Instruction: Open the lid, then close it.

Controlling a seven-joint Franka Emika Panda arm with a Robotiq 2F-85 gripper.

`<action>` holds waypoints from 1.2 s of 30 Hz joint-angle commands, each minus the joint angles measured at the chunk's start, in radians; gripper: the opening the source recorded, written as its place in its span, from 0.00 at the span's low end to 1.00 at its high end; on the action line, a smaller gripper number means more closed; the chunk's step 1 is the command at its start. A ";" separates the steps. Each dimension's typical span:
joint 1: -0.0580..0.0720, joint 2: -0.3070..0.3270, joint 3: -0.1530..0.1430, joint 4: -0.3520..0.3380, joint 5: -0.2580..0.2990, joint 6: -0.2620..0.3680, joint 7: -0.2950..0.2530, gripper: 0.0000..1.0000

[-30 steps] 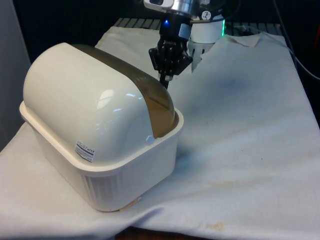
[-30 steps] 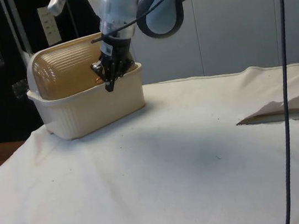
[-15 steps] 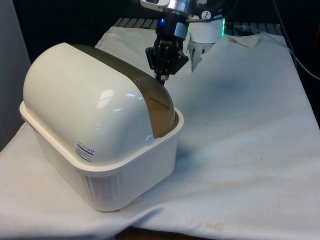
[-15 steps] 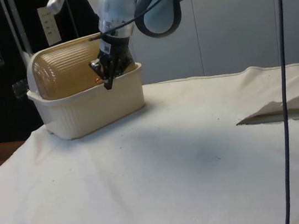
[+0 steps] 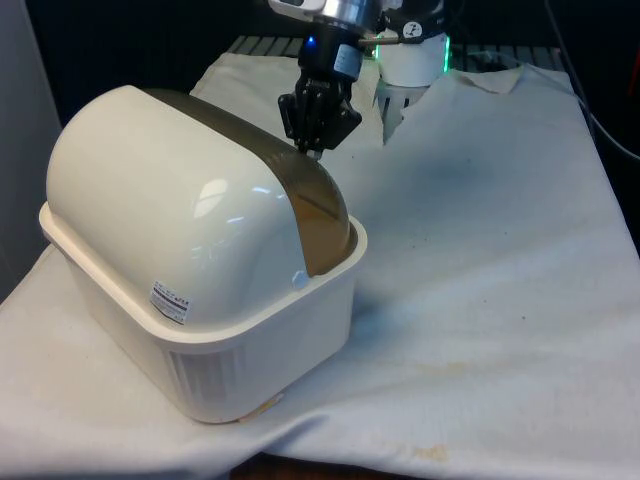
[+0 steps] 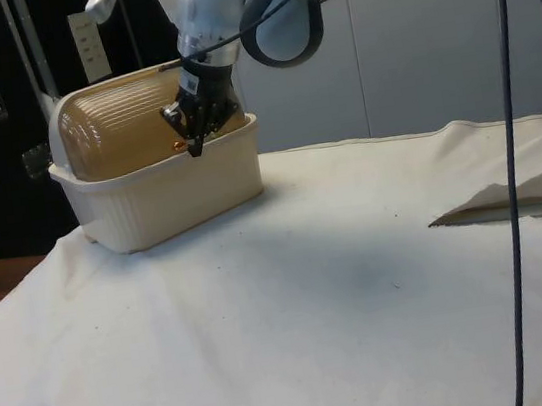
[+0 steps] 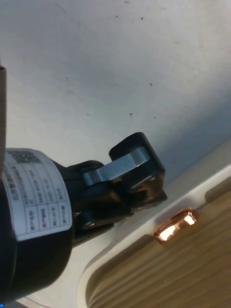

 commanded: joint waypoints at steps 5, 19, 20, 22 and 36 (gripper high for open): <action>0.006 0.018 -0.026 0.022 -0.002 0.006 0.017 0.00; 0.003 0.039 -0.034 0.054 -0.001 -0.001 0.048 0.00; 0.004 0.038 -0.036 0.056 -0.002 -0.003 0.050 0.00; 0.007 0.033 -0.042 0.061 -0.004 -0.010 0.055 0.00; 0.009 0.002 -0.054 0.074 -0.007 -0.028 0.068 0.00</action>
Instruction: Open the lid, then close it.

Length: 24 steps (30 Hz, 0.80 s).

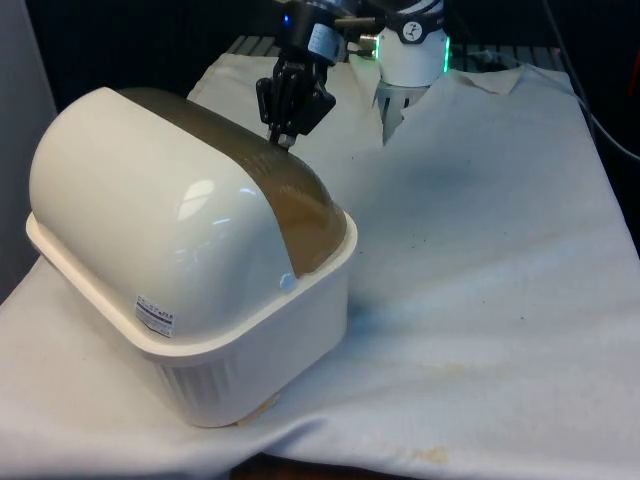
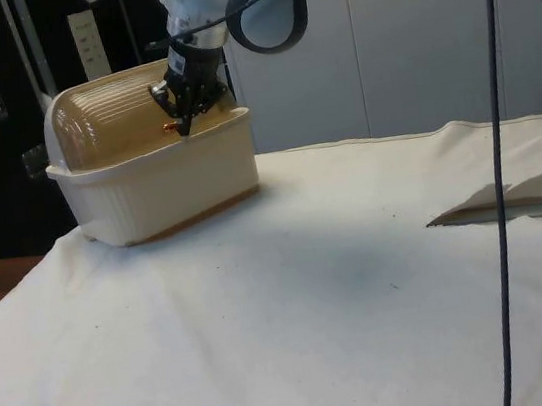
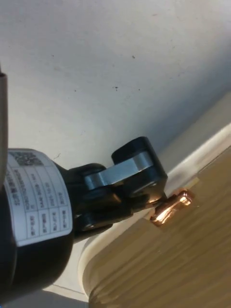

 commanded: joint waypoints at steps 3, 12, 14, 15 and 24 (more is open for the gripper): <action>0.012 -0.004 -0.025 0.014 -0.009 -0.012 0.014 0.00; 0.013 -0.017 -0.034 0.032 -0.013 -0.037 0.020 0.00; 0.013 -0.017 -0.035 0.035 -0.014 -0.039 0.020 0.00; 0.013 -0.017 -0.036 0.038 -0.014 -0.041 0.021 0.00; 0.014 -0.019 -0.043 0.061 -0.017 -0.060 0.023 0.00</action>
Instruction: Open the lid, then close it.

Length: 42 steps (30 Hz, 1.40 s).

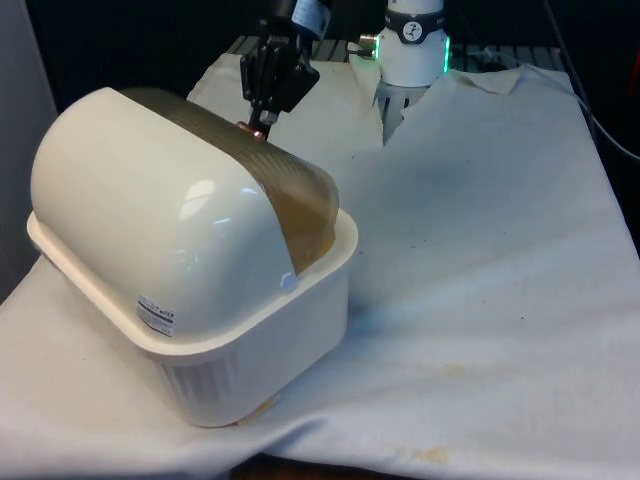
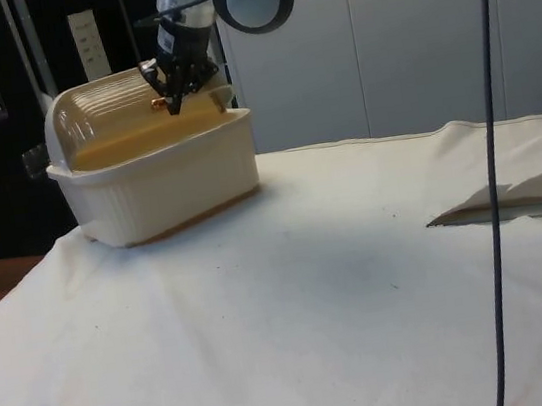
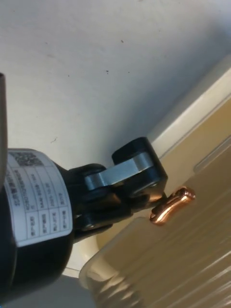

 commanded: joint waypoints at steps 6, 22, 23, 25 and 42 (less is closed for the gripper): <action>0.000 0.000 -0.004 0.018 0.000 -0.014 0.001 0.00; -0.001 -0.047 -0.027 0.060 -0.005 -0.051 0.013 0.00; -0.004 -0.052 -0.019 0.049 0.000 -0.045 0.004 0.00; -0.001 -0.044 -0.028 0.070 -0.004 -0.056 0.014 0.00; -0.002 -0.007 -0.033 0.147 -0.007 -0.058 0.068 0.00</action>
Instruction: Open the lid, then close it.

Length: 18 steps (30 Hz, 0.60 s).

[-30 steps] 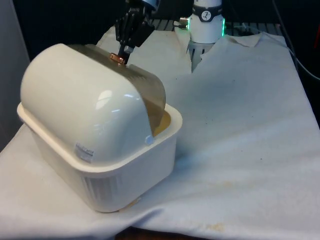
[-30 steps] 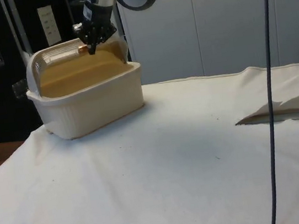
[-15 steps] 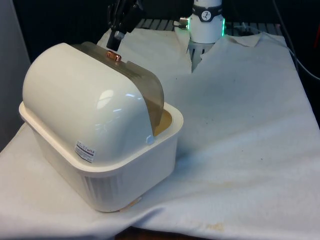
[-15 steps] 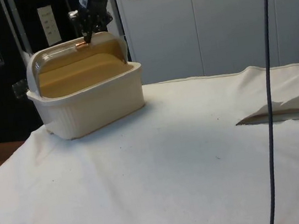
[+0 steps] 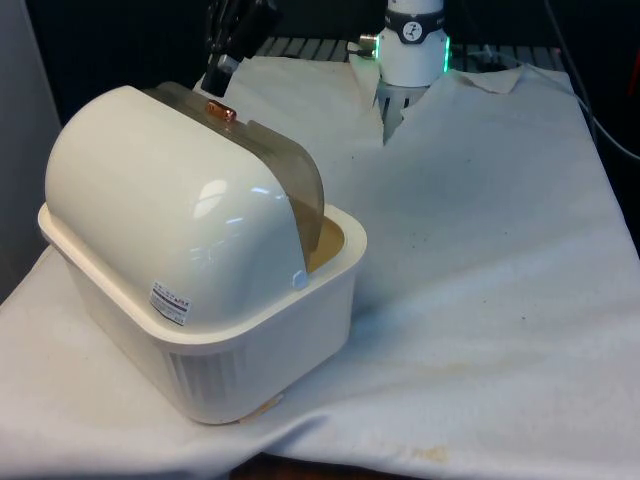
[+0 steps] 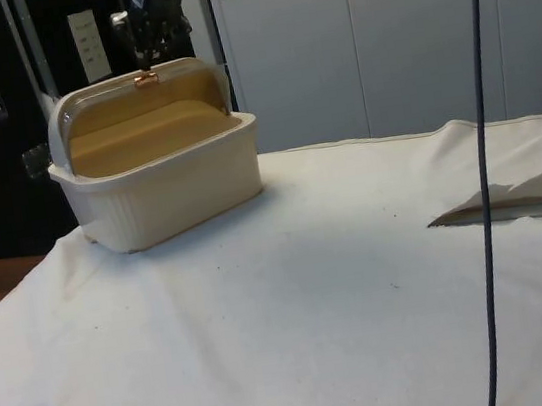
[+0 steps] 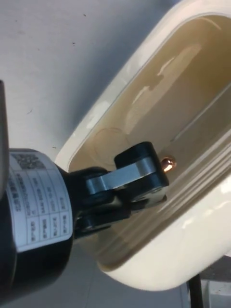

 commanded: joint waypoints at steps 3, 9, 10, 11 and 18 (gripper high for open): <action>0.007 0.007 -0.014 0.023 -0.008 -0.003 0.020 0.00; 0.007 0.003 -0.016 0.044 -0.008 -0.014 0.031 0.00; 0.007 0.000 -0.016 0.046 -0.008 -0.017 0.032 0.00; 0.007 -0.003 -0.016 0.048 -0.008 -0.020 0.034 0.00; 0.006 -0.013 -0.007 0.052 -0.005 -0.026 0.045 0.00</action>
